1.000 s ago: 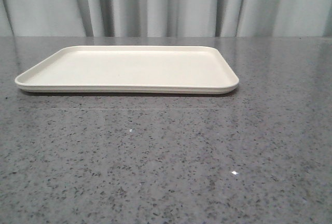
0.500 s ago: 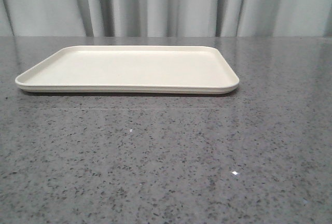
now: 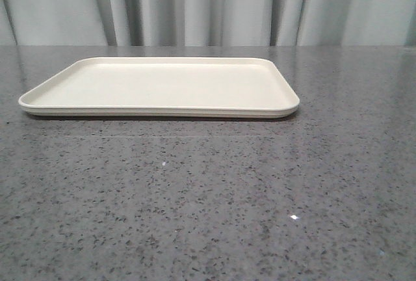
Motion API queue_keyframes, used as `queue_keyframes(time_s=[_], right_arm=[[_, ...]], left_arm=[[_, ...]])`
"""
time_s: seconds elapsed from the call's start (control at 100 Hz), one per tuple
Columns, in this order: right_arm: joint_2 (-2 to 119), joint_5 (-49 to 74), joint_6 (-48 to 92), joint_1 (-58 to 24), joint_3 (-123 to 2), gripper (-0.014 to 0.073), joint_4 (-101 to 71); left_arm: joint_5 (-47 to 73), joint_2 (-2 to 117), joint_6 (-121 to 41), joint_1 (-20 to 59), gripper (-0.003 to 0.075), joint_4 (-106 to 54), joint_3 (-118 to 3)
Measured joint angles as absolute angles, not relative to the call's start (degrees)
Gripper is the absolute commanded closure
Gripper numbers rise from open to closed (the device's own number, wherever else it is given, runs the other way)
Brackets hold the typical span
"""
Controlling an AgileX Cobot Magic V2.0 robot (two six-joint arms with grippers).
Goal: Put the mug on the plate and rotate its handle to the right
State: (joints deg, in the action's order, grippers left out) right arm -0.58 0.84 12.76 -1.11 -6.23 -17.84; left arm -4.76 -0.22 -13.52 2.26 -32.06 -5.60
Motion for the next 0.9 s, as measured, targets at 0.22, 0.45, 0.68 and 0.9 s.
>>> queue_keyframes(time_s=[0.22,0.45,0.68,0.9], right_arm=[[3.7,1.0,12.8,-1.1,-12.6,0.0659,-17.9],[9.4,1.1,12.8,-1.1,-17.8,0.0659,-17.9],[11.2,1.1,12.8,-1.1,-20.0,0.0659,-18.0],[11.2,1.1,12.8,-1.1,-20.3,0.0659,-18.0]], left_arm=[[-4.7,-0.2,-13.5,2.3,0.0741,-34.3,-11.3],[0.0,4.1,-13.5,2.3,0.074,-34.8,-17.8],[8.5,14.8,-13.5,2.3,0.0739,-35.4,-28.4],[15.8,25.6,-13.5,2.3,0.0738,-35.3,-41.2]])
